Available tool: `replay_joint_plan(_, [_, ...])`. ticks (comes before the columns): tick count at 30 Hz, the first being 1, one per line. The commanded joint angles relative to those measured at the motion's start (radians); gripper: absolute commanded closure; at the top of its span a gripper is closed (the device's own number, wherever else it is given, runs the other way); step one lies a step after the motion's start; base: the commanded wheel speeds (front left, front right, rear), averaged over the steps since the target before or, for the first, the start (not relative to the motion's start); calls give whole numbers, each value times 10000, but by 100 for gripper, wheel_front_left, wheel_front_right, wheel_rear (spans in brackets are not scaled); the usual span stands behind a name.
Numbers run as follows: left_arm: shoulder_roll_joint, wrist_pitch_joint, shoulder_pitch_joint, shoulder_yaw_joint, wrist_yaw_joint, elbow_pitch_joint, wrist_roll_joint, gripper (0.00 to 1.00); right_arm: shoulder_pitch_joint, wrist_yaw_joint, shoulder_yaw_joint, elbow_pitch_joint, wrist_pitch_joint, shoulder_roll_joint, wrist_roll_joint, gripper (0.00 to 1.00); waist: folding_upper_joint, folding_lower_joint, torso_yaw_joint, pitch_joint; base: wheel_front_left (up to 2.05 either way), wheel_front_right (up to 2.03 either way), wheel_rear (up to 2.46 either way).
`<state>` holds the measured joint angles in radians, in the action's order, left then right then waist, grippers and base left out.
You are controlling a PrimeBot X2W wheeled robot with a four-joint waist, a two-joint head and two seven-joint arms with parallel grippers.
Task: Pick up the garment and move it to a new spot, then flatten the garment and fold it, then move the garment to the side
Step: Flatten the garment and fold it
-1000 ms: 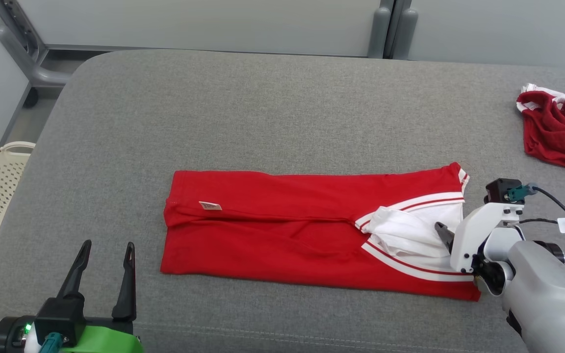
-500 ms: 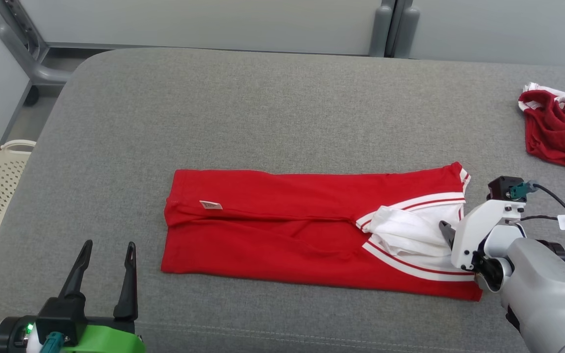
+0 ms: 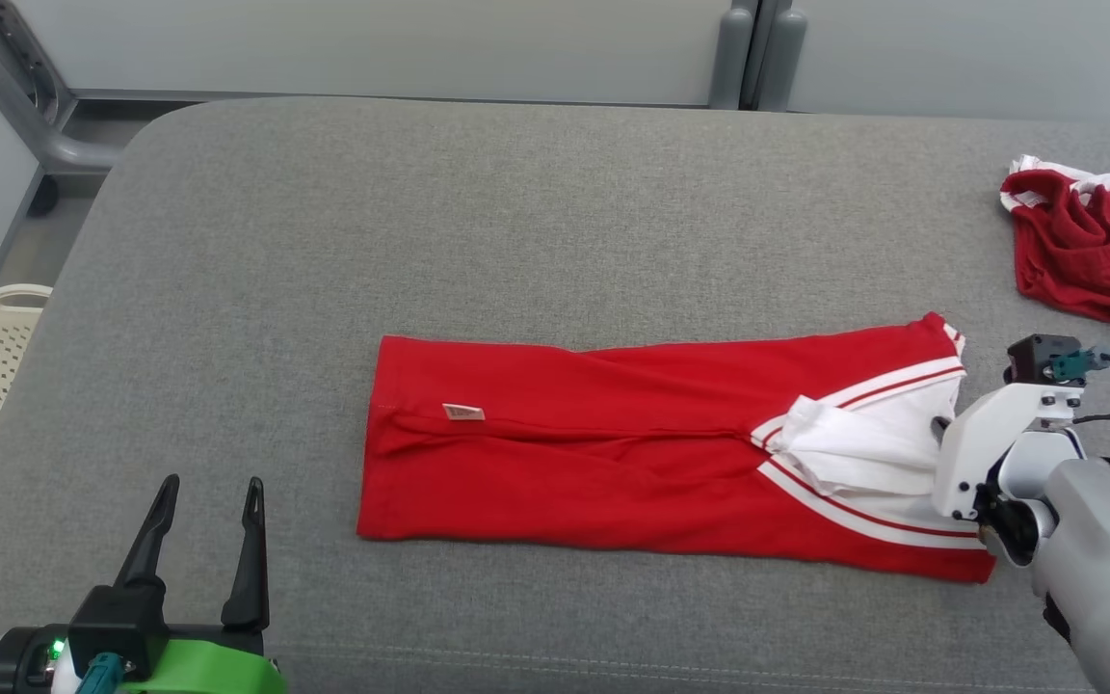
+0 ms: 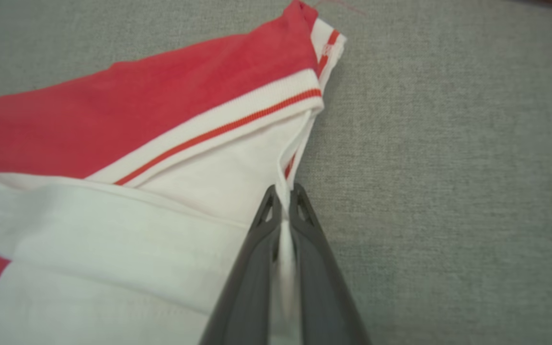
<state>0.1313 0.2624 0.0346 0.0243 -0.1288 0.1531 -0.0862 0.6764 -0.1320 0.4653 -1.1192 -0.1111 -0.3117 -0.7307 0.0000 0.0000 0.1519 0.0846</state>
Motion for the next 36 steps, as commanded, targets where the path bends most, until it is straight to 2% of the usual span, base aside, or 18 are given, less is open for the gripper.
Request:
replay_joint_plan(1, [-27,16,-94,24,-18,-18,-32,0,74,25,25,-46,80,-220,-61,100,0,0,-93,-3,0,0,0])
replay_joint_plan(5, [-40,16,-130,25,-19,-2,-32,0,142,25,169,95,13,-577,-172,100,0,0,-248,18,0,0,0])
replay_joint_plan(9, [-15,16,-135,47,-19,36,-69,0,62,22,257,744,-202,-663,-700,100,0,0,-389,29,0,0,0])
replay_joint_plan(13, [-31,16,-142,64,-20,42,-78,0,-224,19,605,2287,-671,-889,-1673,100,0,0,-503,45,0,0,0])
replay_joint_plan(17, [-49,16,-155,49,-20,82,-76,0,-490,18,1035,3962,-1334,-1381,-2803,100,0,0,-606,20,0,0,0])
replay_joint_plan(18, [-60,16,-138,45,-20,109,-67,0,-599,15,1194,4697,-1655,-1699,-3307,100,0,0,-638,-13,0,0,0])
replay_joint_plan(21, [-75,16,-118,18,-21,129,-60,0,-745,15,1289,5554,-1981,-1975,-4112,100,0,0,-666,-68,0,0,0])
replay_joint_plan(28, [-57,16,-71,-91,-21,136,-93,0,-1064,13,1404,6811,-2336,-1890,-5598,100,0,0,-605,-164,0,0,0])
replay_joint_plan(36, [-86,16,-197,-227,-21,241,-136,0,-979,13,1560,7221,-2440,-1348,-6438,100,0,0,-406,-139,0,0,0])
